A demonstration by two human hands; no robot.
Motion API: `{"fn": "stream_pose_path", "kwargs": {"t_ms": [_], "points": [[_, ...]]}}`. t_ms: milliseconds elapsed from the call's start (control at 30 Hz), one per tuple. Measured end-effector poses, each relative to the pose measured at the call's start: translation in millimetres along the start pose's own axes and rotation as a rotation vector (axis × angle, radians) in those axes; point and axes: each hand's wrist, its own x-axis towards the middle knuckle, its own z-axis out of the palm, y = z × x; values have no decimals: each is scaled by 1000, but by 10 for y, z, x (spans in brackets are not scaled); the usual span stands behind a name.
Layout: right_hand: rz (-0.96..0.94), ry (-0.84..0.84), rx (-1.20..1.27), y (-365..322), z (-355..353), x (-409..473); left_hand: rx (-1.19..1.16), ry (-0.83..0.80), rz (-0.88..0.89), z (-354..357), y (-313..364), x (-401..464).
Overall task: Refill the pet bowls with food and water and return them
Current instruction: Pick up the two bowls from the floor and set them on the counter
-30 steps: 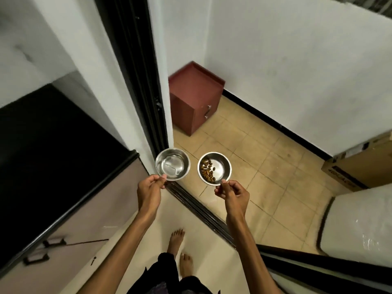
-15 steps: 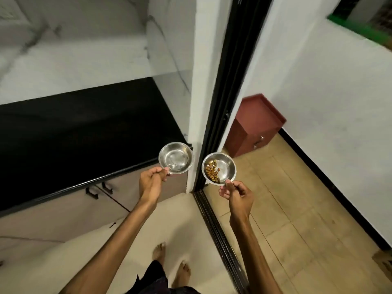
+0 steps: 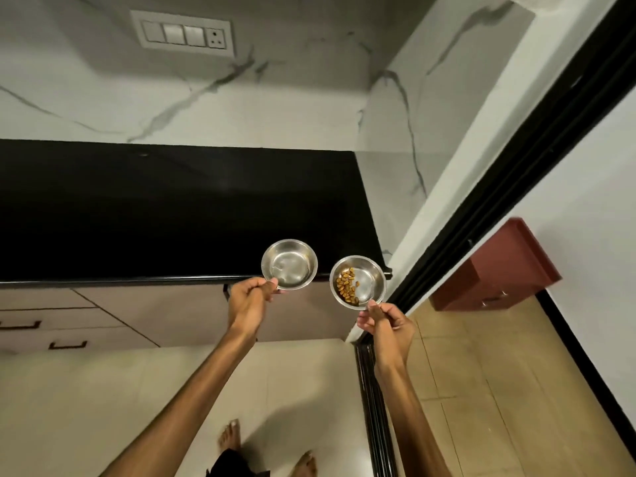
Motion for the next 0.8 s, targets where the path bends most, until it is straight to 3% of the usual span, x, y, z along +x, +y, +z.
{"fn": "stream_pose_path", "kwargs": {"t_ms": [800], "points": [[68, -123, 15, 309, 2368, -301, -42, 108, 5, -1952, 157, 1328]]}}
